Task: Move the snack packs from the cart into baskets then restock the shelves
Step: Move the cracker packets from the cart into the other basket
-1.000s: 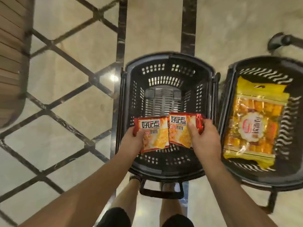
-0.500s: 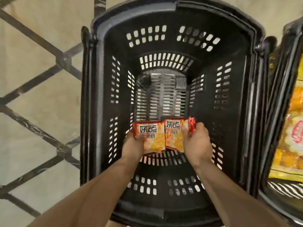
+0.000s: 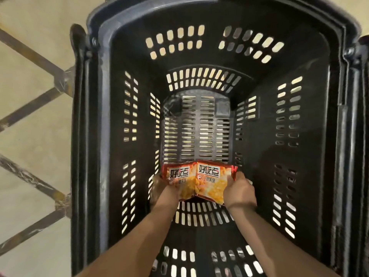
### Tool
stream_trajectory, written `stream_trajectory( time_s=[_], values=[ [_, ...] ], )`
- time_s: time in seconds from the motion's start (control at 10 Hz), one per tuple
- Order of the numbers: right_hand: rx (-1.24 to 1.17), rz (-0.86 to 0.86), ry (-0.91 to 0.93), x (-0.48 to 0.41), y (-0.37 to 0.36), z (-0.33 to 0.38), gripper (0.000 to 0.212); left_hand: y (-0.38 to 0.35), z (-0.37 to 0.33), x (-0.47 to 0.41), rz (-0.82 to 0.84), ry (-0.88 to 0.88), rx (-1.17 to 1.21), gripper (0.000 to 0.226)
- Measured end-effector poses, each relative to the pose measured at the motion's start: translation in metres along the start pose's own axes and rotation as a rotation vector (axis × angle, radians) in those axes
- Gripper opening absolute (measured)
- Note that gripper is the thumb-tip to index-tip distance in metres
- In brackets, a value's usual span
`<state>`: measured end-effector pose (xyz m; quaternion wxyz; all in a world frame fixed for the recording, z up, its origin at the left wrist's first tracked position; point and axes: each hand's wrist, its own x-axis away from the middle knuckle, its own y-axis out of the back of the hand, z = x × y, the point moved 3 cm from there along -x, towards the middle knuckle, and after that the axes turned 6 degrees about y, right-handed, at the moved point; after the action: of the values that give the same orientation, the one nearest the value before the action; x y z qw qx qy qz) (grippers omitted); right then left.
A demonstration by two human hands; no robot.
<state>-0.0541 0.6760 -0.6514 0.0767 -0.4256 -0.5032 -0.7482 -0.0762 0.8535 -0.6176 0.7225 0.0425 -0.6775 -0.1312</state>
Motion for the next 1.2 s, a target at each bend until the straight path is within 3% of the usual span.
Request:
stream_trajectory(
  time_s=[0.2, 0.4, 0.5, 0.6, 0.7, 0.8, 0.9, 1.0, 1.1, 1.2],
  values=[
    [-0.132, 0.002, -0.029, 0.011, -0.001, 0.002, 0.033, -0.011, 0.029, -0.027, -0.171, -0.150, -0.237, 0.035],
    [0.022, 0.083, 0.066, 0.017, 0.002, 0.005, 0.043, -0.007, 0.029, -0.028, -0.177, -0.122, -0.207, 0.057],
    [0.042, 0.071, 0.054, 0.013, 0.002, 0.010, 0.046, -0.002, 0.023, -0.025, -0.159, -0.129, -0.229, 0.055],
    [0.041, 0.054, 0.027, 0.008, 0.001, 0.015, 0.040, -0.004, 0.021, -0.026, -0.096, -0.160, -0.204, 0.022],
    [-0.031, 0.128, 0.052, 0.006, -0.004, 0.010, 0.039, -0.005, 0.025, -0.029, -0.075, -0.173, -0.179, 0.008],
    [-0.079, 0.176, 0.061, 0.000, -0.007, 0.002, 0.042, -0.004, 0.026, -0.042, -0.106, -0.226, -0.085, 0.045],
    [-0.088, 0.192, 0.041, -0.009, -0.012, -0.002, 0.039, -0.004, 0.036, -0.074, -0.069, -0.204, -0.086, 0.049],
    [-0.117, 0.217, 0.023, -0.015, -0.018, -0.005, 0.042, 0.003, 0.022, -0.056, -0.048, -0.214, -0.047, 0.037],
    [-0.114, 0.239, 0.013, -0.016, -0.023, -0.006, 0.043, 0.002, 0.020, -0.058, -0.045, -0.228, -0.057, 0.042],
    [-0.115, 0.258, 0.007, -0.015, -0.023, -0.005, 0.042, 0.003, 0.021, -0.060, -0.114, -0.238, -0.134, 0.039]
  ],
)
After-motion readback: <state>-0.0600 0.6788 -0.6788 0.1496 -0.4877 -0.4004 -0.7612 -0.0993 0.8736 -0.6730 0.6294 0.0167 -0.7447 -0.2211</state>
